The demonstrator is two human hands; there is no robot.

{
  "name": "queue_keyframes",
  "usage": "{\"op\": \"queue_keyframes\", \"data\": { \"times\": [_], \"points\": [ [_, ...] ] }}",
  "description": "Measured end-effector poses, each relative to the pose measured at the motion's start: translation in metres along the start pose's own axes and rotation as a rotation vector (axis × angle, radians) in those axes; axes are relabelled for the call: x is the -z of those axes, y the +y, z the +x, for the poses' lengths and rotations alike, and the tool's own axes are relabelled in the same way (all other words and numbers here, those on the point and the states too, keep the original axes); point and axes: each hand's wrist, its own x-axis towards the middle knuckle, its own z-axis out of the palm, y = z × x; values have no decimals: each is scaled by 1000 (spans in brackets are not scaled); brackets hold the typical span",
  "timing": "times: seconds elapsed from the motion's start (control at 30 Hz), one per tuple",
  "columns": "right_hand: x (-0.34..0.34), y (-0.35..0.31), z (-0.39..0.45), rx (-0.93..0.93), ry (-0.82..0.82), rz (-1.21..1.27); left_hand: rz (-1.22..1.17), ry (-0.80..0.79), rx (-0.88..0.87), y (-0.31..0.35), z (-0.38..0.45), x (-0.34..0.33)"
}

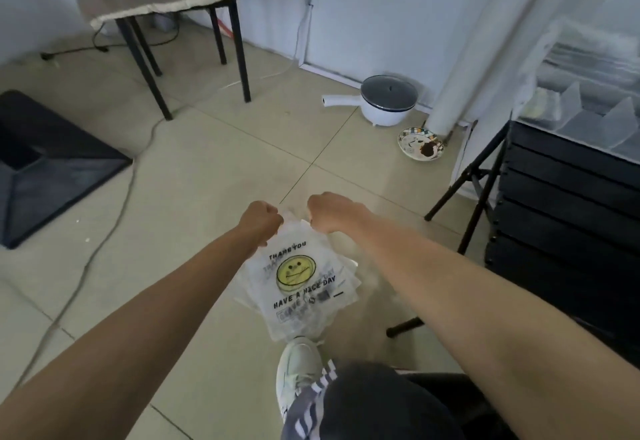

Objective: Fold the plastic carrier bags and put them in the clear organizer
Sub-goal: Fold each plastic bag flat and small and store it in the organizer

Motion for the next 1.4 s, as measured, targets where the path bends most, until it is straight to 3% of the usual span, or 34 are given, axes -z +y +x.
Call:
{"op": "queue_keyframes", "data": {
  "times": [0.23,0.57,0.73,1.0,1.4],
  "points": [
    [-66,-5,65,9,-145,-3,28,-23,193,-72,62,-17],
    [-161,34,165,-118,-109,80,311,11,258,-160,140,-55],
    [-188,52,195,-182,-91,137,384,110,272,-193,164,-74],
    [-214,72,224,-365,5,265,567,259,96,-217,175,-99],
    [-233,64,223,-360,217,172,788,361,-125,-224,177,-102]
  ]
}}
